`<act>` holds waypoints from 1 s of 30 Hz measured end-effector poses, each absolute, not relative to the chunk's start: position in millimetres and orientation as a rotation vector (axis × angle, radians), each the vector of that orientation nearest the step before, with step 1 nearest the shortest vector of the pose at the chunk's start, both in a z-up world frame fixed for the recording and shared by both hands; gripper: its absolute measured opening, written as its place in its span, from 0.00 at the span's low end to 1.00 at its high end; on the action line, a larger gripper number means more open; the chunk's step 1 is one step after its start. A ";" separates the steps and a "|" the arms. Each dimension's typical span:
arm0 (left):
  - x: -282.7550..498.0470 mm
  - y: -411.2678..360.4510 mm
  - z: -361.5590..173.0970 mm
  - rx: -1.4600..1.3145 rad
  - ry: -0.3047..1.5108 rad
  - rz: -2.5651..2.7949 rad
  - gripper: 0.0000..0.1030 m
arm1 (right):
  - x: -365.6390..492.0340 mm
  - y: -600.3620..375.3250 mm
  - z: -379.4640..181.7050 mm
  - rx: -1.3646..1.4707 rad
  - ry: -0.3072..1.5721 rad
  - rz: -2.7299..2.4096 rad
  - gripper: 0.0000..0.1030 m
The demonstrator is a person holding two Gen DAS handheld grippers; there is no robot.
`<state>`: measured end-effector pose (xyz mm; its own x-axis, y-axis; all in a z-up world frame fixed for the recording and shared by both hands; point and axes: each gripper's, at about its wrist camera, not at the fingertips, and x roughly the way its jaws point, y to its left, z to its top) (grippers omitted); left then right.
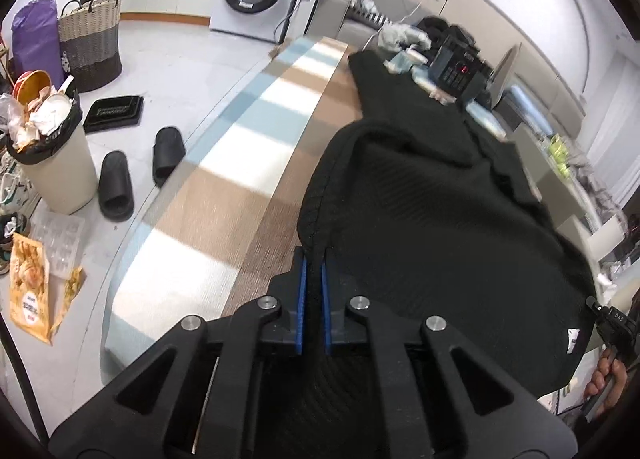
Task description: Fold small clothes
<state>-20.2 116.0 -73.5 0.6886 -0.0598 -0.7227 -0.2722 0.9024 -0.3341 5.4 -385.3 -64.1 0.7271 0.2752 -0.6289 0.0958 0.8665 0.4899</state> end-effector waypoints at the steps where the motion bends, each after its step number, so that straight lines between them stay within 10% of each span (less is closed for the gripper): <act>1: -20.1 118.8 -67.8 -0.462 0.782 0.119 0.04 | 3.8 -385.5 -57.5 0.533 0.717 0.114 0.05; 22: 124.5 154.0 -5.9 -0.485 0.606 0.155 0.03 | 136.5 -390.4 -12.1 0.600 0.603 0.017 0.02; 24: 136.4 153.9 -13.5 -0.489 0.625 0.145 0.03 | 136.4 -388.1 -19.8 0.575 0.640 0.029 0.12; 26: 143.1 154.1 -19.3 -0.491 0.636 0.141 0.03 | 132.2 -386.1 -28.9 0.550 0.660 0.050 0.49; 30: 152.9 152.0 -29.9 -0.476 0.650 0.146 0.03 | 132.7 -379.7 -46.5 0.535 0.720 0.114 0.50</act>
